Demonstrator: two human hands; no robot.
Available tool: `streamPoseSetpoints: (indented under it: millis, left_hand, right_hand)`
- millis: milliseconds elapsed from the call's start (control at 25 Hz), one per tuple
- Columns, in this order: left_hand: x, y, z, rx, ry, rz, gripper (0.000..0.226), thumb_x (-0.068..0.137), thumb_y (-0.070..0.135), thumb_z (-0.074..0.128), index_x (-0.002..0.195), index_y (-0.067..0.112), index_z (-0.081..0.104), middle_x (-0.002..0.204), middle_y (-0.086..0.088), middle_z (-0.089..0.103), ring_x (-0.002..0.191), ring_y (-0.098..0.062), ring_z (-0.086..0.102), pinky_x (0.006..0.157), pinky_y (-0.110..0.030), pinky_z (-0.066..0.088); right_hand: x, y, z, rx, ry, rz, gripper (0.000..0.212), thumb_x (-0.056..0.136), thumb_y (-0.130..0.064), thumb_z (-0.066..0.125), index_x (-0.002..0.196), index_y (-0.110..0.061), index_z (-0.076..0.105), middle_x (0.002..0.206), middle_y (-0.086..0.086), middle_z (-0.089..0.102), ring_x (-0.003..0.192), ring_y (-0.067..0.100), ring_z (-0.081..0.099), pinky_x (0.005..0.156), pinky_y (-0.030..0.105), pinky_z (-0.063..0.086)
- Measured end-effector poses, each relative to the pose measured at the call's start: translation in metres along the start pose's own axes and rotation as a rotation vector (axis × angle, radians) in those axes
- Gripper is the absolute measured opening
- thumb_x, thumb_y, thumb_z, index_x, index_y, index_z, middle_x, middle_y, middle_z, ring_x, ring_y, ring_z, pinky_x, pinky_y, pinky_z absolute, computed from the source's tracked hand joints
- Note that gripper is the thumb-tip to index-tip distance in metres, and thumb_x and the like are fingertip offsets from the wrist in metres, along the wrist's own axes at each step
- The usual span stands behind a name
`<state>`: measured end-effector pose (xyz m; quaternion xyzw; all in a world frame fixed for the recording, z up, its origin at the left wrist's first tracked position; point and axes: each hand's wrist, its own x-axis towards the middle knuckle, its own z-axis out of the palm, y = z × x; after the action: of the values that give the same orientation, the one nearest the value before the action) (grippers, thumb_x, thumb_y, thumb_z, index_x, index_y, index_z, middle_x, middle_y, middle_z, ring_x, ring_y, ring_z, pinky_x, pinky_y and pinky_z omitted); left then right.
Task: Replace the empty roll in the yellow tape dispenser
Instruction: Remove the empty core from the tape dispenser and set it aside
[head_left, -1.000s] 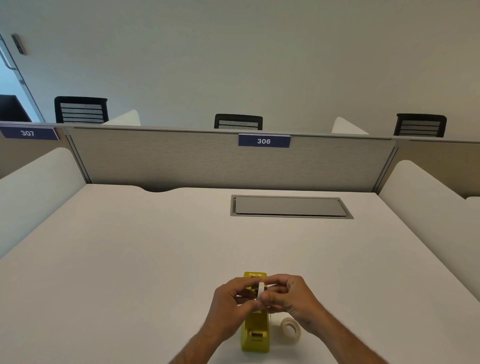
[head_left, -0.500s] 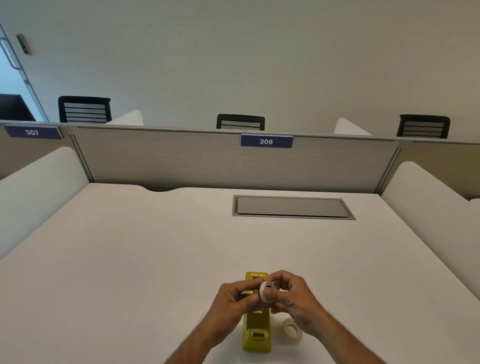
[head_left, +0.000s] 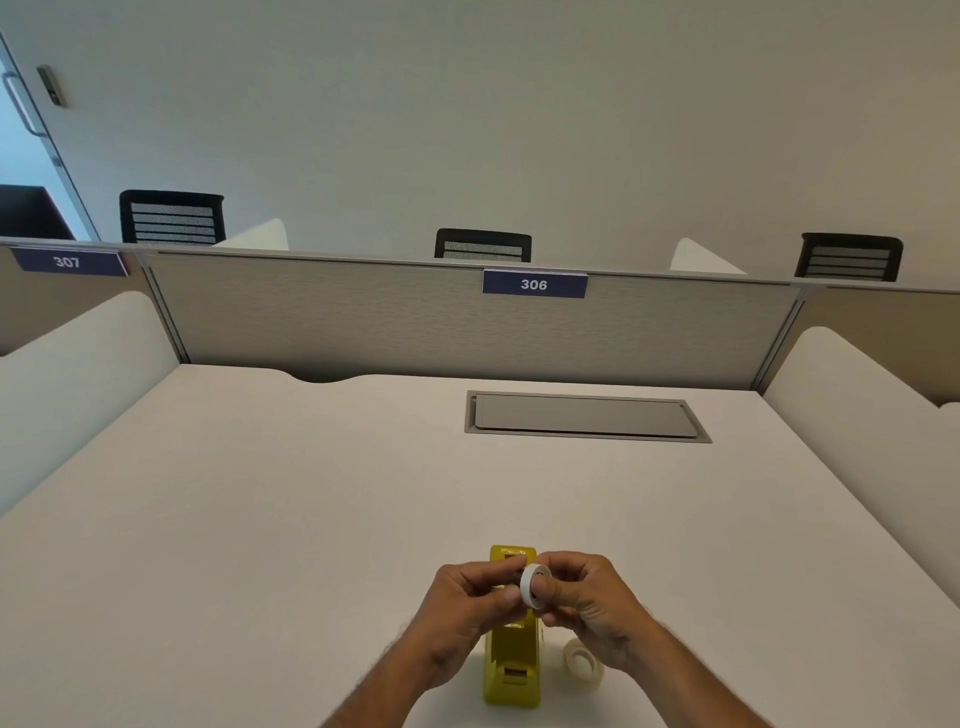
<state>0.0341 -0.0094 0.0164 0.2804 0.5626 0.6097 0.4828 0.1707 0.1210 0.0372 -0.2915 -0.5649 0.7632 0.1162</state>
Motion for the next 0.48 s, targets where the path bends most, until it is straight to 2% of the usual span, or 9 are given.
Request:
streamPoseSetpoints:
  millis: [160,320,400,480]
  left_hand:
    - [0.003,0.001,0.0,0.101,0.076,0.046,0.03,0.083,0.0,0.073,0.105,0.02,0.078,0.103,-0.006,0.079,0.096,-0.03,0.073,0.083,-0.037,0.062]
    - [0.006,-0.001,0.0,0.076,0.18,0.062,0.03,0.082,-0.004,0.072,0.105,0.015,0.077,0.099,-0.008,0.08,0.092,-0.029,0.075,0.082,-0.038,0.062]
    - [0.008,-0.002,-0.002,0.073,0.214,0.052,0.03,0.082,-0.003,0.073,0.107,0.013,0.076,0.098,-0.007,0.08,0.091,-0.028,0.075,0.082,-0.038,0.062]
    - [0.008,-0.002,-0.002,0.084,0.218,0.05,0.03,0.081,-0.002,0.075,0.106,0.014,0.076,0.098,-0.005,0.08,0.091,-0.026,0.076,0.08,-0.036,0.062]
  right_hand:
    - [0.002,0.002,-0.005,-0.014,0.045,0.004,0.025,0.072,-0.013,0.082,0.09,0.001,0.075,0.075,0.015,0.069,0.065,0.022,0.062,0.056,0.029,0.054]
    - [0.007,0.005,-0.015,0.056,0.218,-0.005,0.02,0.075,-0.013,0.079,0.091,-0.001,0.077,0.077,0.012,0.071,0.067,0.022,0.062,0.06,0.028,0.057]
    - [0.01,0.009,-0.027,-0.009,0.333,0.014,0.017,0.077,-0.011,0.08,0.091,-0.003,0.078,0.077,0.012,0.073,0.064,0.021,0.065,0.063,0.032,0.06]
    - [0.012,0.015,-0.039,-0.18,0.43,0.052,0.01,0.077,-0.008,0.082,0.087,-0.005,0.079,0.075,0.013,0.076,0.059,0.025,0.069,0.066,0.037,0.064]
